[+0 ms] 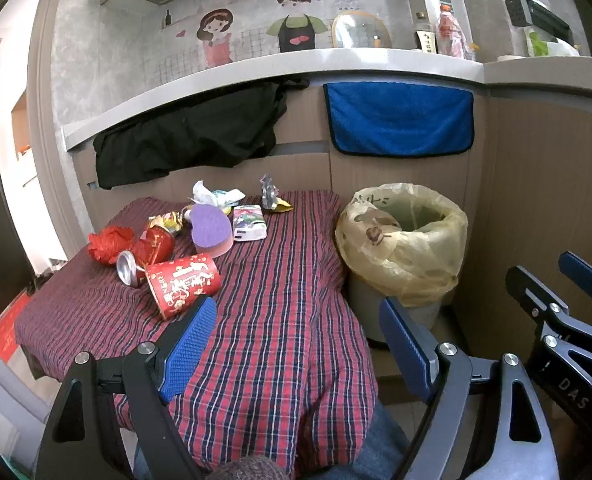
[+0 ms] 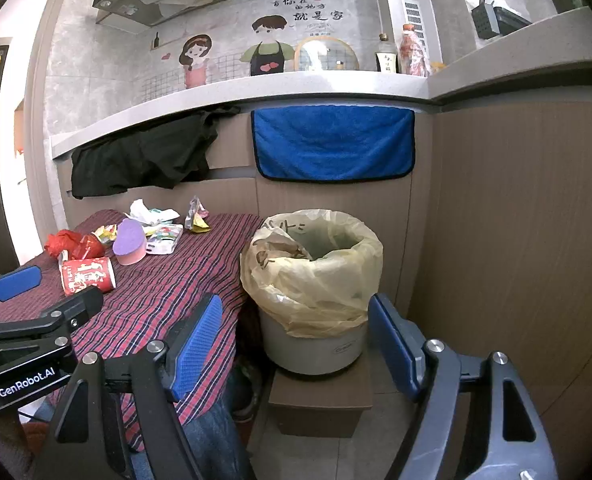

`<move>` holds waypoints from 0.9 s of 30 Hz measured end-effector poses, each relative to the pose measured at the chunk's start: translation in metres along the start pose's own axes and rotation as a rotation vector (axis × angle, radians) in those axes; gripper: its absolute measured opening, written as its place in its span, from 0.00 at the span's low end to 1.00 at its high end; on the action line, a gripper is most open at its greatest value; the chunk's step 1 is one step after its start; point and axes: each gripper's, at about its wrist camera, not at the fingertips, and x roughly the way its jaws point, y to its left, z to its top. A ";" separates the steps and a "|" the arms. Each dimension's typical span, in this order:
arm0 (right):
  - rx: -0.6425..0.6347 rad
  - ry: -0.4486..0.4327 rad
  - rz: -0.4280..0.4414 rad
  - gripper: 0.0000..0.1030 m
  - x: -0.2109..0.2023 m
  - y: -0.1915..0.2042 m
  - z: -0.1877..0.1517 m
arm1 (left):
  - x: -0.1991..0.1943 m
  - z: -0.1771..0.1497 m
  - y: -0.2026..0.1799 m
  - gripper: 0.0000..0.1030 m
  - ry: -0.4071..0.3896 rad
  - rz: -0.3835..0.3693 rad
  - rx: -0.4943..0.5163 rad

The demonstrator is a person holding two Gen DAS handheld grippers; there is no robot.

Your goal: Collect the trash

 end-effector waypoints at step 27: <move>-0.006 -0.003 0.019 0.71 0.000 0.008 0.002 | 0.001 0.004 0.006 0.81 -0.011 0.010 -0.007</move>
